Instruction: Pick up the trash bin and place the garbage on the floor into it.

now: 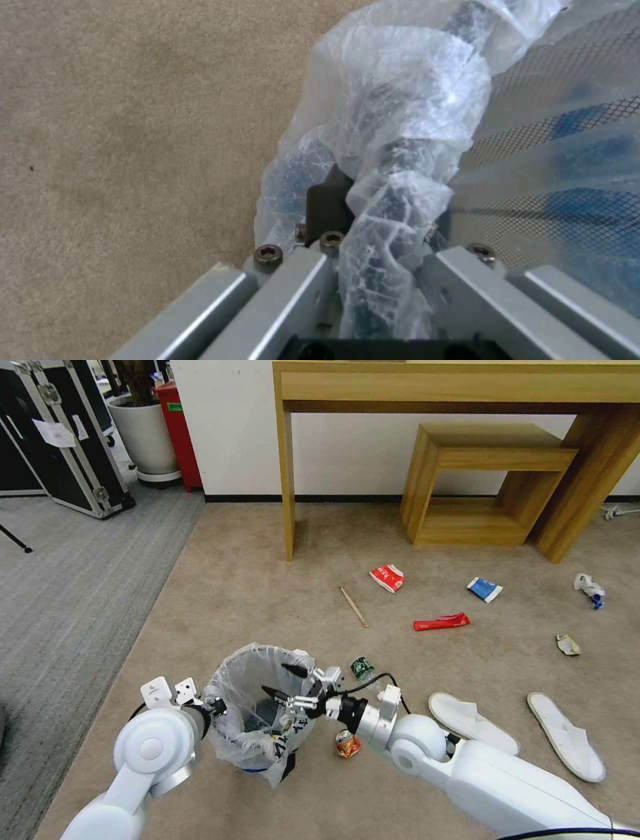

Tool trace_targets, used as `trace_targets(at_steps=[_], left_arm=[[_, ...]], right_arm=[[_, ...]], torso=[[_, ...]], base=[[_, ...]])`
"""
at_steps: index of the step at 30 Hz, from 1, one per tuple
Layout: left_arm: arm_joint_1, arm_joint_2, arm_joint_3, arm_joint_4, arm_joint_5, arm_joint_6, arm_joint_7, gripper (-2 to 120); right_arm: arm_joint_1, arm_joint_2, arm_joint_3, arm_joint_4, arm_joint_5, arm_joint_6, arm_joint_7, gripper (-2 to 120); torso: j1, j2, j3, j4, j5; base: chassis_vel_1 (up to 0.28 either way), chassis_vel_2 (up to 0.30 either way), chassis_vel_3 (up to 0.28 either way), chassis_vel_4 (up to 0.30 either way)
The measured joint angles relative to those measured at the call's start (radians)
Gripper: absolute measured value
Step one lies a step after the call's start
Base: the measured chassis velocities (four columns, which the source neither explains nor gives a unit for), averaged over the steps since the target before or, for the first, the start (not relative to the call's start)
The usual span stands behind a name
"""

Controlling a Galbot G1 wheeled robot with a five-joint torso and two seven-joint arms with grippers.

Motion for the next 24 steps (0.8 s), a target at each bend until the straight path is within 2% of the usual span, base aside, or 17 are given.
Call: trace_targets(at_steps=[3, 7, 8, 10, 14, 20, 24], left_arm=[[0.010, 0.005, -0.007, -0.004, 0.000, 0.001, -0.001, 0], [0.014, 0.006, -0.012, -0.007, 0.000, 0.002, 0.000, 0], [0.014, 0.006, -0.012, -0.007, 0.000, 0.002, 0.000, 0], [0.012, 0.005, -0.011, -0.007, 0.000, 0.002, 0.000, 0], [0.006, 0.001, -0.010, -0.006, 0.002, 0.002, 0.003, 0], [-0.001, 0.004, -0.011, -0.006, 0.004, 0.001, 0.007, 0], [-0.001, 0.011, -0.017, -0.006, 0.004, 0.000, 0.008, 0]], right_arm=[[0.024, 0.004, 0.082, -0.034, 0.034, -0.015, 0.026, 100], [0.018, -0.013, 0.124, -0.063, 0.055, -0.051, 0.057, 100], [0.018, -0.013, 0.124, -0.063, 0.055, -0.051, 0.057, 100], [-0.001, -0.023, 0.130, -0.089, 0.063, -0.115, 0.109, 100], [-0.022, -0.020, 0.118, -0.146, 0.076, -0.156, 0.127, 100], [-0.081, -0.011, 0.087, -0.236, 0.066, -0.174, 0.126, 100], [-0.154, -0.020, 0.080, -0.241, 0.050, -0.181, 0.135, 100]], torso=[[0.000, 0.000, 0.000, 0.0002, -0.0001], [0.000, 0.000, 0.000, 0.0001, 0.0000], [0.000, 0.000, 0.000, 0.0001, 0.0000], [0.000, 0.000, 0.000, -0.0001, 0.0000], [0.000, 0.000, 0.000, -0.0001, 0.0001], [0.000, 0.000, 0.000, 0.0001, 0.0001], [0.000, 0.000, 0.000, 0.0000, 0.0002]], base=[[0.000, 0.000, 0.000, 0.000], [0.000, 0.000, 0.000, 0.000], [0.000, 0.000, 0.000, 0.000], [0.000, 0.000, 0.000, 0.000], [0.000, 0.000, 0.000, 0.000], [0.000, 0.000, 0.000, 0.000], [0.000, 0.000, 0.000, 0.000]])
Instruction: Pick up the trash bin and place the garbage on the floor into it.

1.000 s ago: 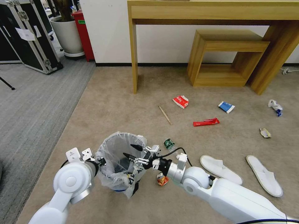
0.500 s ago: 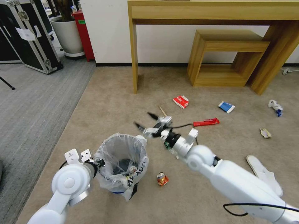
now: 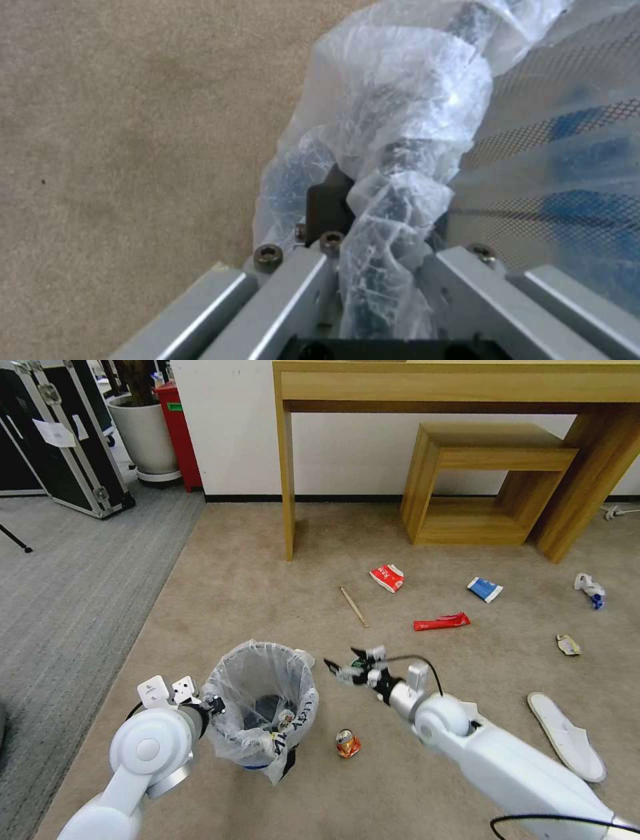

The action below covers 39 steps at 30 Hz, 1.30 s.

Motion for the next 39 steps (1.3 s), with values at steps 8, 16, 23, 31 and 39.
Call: trace_targets(at_steps=[8, 16, 23, 31, 39], left_arm=[[0.004, -0.003, 0.008, 0.009, 0.008, 0.000, 0.002, 0], [-0.003, -0.011, 0.024, 0.018, 0.019, 0.000, 0.003, 0], [0.000, -0.016, 0.045, 0.027, 0.036, 0.001, 0.005, 0], [0.000, -0.010, 0.048, 0.027, 0.033, 0.001, 0.005, 0], [0.008, -0.017, 0.057, 0.027, 0.041, 0.001, 0.005, 0]], right_arm=[[-0.096, -0.035, 0.005, -0.006, -0.050, 0.003, 0.026, 100], [-0.118, -0.003, -0.010, -0.081, -0.109, 0.021, 0.051, 100], [-0.106, 0.045, -0.041, -0.173, -0.139, 0.038, 0.060, 100], [-0.091, 0.089, -0.077, -0.257, -0.163, 0.060, 0.053, 100], [-0.071, 0.141, -0.099, -0.328, -0.175, 0.073, 0.049, 100]], torso=[[0.000, 0.000, 0.000, 0.0000, -0.0004], [0.000, 0.000, 0.000, 0.0000, -0.0002], [0.000, 0.000, 0.000, 0.0000, -0.0003], [0.000, 0.000, 0.000, -0.0001, -0.0002], [0.000, 0.000, 0.000, 0.0000, -0.0004]], base=[[0.000, 0.000, 0.000, 0.000], [0.000, 0.000, 0.000, 0.000], [0.000, 0.000, 0.000, 0.000], [0.000, 0.000, 0.000, 0.000], [0.000, 0.000, 0.000, 0.000]])
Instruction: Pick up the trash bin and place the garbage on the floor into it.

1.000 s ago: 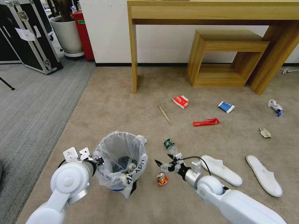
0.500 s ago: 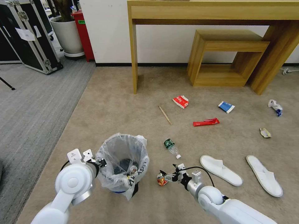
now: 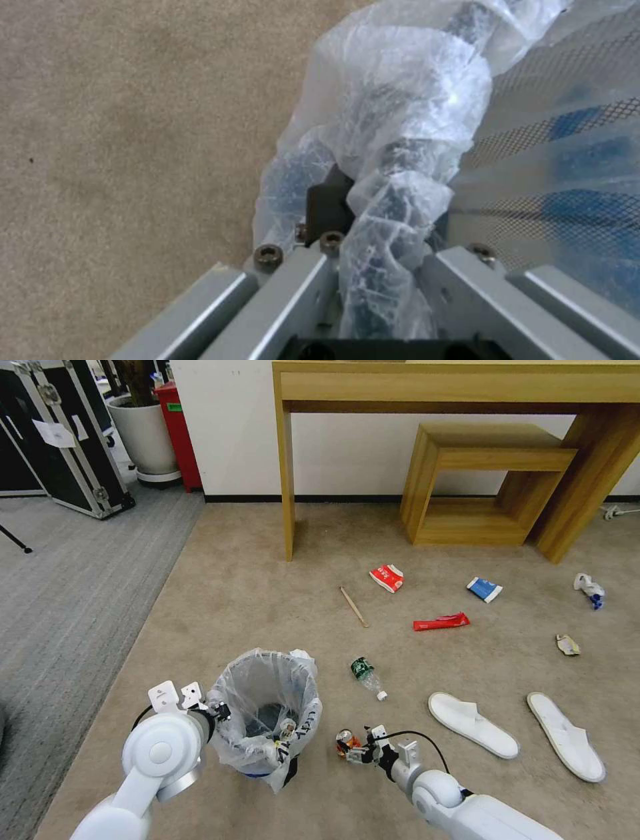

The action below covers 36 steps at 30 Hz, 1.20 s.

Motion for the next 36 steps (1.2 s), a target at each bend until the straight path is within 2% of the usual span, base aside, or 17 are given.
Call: trace_targets(at_steps=[24, 36], left_arm=[[0.003, -0.009, 0.003, 0.001, 0.009, -0.001, 0.000, 0], [0.002, -0.008, 0.003, -0.001, 0.008, -0.001, 0.001, 0]], right_arm=[[0.037, 0.079, -0.072, -0.118, -0.039, 0.032, 0.001, 100], [0.030, 0.076, -0.072, -0.127, -0.058, 0.040, 0.009, 100]], torso=[[0.000, 0.000, 0.000, -0.0001, 0.0001], [0.000, 0.000, 0.000, 0.0003, 0.0004]], base=[[0.000, 0.000, 0.000, 0.000], [0.000, 0.000, 0.000, 0.000]])
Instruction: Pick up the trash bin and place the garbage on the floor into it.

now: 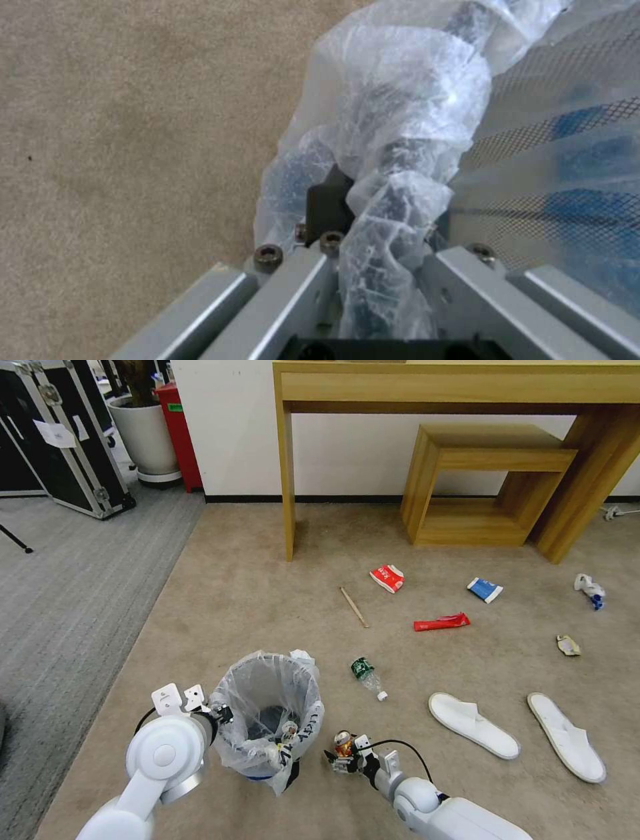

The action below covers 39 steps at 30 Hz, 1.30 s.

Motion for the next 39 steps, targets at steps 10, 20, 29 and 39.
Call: trace_targets(at_steps=[10, 20, 29, 39], left_arm=[[-0.008, 0.003, 0.003, -0.004, -0.010, 0.000, 0.001, 0], [0.000, 0.000, 0.012, -0.006, -0.004, 0.000, 0.001, 0], [0.006, -0.007, 0.023, -0.003, 0.013, 0.002, 0.005, 0], [-0.003, -0.011, 0.035, 0.004, 0.017, 0.003, 0.006, 0]], right_arm=[[-0.014, -0.012, 0.015, 0.007, -0.009, 0.002, 0.006, 100], [-0.027, -0.011, 0.028, 0.008, -0.019, 0.000, 0.019, 100], [-0.028, -0.009, 0.030, 0.003, -0.026, 0.005, 0.018, 87], [-0.017, -0.010, 0.024, 0.001, -0.027, 0.012, 0.017, 67]], torso=[[0.000, 0.000, 0.000, -0.0002, -0.0005], [0.000, 0.000, 0.000, -0.0003, -0.0003], [0.000, 0.000, 0.000, -0.0011, -0.0013], [0.000, 0.000, 0.000, -0.0005, -0.0003]], base=[[0.000, 0.000, 0.000, 0.000], [0.000, 0.000, 0.000, 0.000], [0.000, 0.000, 0.000, 0.000], [0.000, 0.000, 0.000, 0.000]])
